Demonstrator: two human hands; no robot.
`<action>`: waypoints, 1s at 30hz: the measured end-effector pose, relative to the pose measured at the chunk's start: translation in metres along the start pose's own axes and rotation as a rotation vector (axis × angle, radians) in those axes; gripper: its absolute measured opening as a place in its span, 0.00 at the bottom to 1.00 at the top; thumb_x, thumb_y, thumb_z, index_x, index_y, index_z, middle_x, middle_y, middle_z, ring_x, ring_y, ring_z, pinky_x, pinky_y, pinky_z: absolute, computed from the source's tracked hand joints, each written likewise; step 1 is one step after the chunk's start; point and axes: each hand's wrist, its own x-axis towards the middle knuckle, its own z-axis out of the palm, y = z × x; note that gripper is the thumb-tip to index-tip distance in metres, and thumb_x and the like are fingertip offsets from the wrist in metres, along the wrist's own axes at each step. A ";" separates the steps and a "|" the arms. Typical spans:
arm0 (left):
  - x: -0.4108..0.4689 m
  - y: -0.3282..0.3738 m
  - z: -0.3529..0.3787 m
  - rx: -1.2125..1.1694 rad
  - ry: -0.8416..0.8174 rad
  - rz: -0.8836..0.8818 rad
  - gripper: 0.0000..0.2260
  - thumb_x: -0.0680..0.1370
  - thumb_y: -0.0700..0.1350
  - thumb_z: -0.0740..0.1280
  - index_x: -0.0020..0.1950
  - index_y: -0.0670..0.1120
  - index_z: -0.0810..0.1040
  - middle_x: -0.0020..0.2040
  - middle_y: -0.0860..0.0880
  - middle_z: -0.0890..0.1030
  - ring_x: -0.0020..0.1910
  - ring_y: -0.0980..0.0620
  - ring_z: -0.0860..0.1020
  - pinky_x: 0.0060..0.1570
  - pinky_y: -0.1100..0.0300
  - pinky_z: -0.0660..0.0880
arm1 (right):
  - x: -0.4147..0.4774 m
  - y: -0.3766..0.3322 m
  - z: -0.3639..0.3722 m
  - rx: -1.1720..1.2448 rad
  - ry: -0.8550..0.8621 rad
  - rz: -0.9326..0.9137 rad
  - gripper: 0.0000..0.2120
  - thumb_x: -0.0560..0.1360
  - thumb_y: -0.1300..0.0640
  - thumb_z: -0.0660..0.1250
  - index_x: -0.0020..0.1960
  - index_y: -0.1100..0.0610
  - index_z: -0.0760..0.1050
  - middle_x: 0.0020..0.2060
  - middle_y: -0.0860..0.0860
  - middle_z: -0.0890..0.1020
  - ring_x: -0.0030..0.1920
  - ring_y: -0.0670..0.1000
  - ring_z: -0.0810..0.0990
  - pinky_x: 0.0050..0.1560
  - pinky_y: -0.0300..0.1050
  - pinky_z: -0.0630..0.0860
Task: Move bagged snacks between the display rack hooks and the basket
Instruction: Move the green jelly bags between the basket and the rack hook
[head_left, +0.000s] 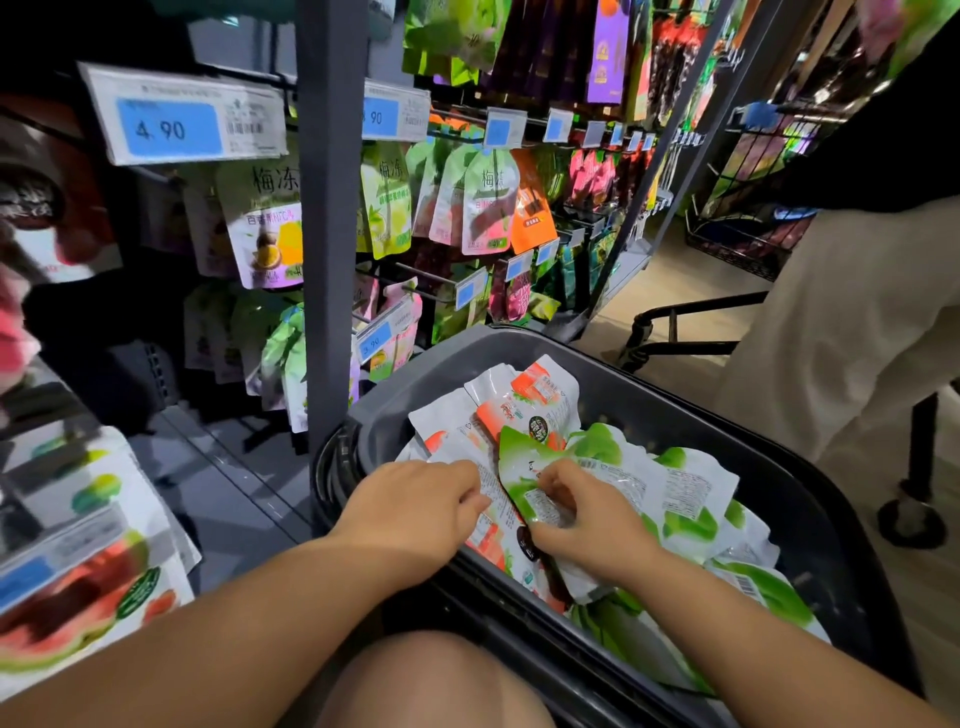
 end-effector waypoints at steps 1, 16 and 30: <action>0.000 0.000 0.000 -0.002 0.003 0.000 0.15 0.83 0.58 0.53 0.51 0.49 0.72 0.43 0.51 0.78 0.47 0.47 0.75 0.41 0.55 0.63 | 0.000 0.000 -0.001 -0.022 -0.001 -0.020 0.15 0.66 0.47 0.71 0.48 0.43 0.69 0.41 0.47 0.77 0.40 0.45 0.74 0.45 0.45 0.74; 0.001 -0.003 0.002 -0.036 -0.015 0.009 0.14 0.82 0.58 0.55 0.51 0.50 0.72 0.44 0.51 0.79 0.47 0.47 0.76 0.43 0.54 0.68 | -0.003 -0.010 -0.023 0.069 0.116 -0.022 0.08 0.77 0.59 0.65 0.40 0.51 0.71 0.34 0.47 0.77 0.34 0.48 0.73 0.38 0.45 0.72; 0.021 -0.007 -0.012 -0.503 -0.254 -0.107 0.32 0.64 0.77 0.64 0.59 0.59 0.71 0.54 0.61 0.81 0.55 0.58 0.79 0.59 0.55 0.74 | -0.019 -0.034 -0.052 1.288 0.120 -0.060 0.05 0.80 0.59 0.57 0.47 0.57 0.71 0.34 0.54 0.80 0.30 0.50 0.78 0.29 0.46 0.79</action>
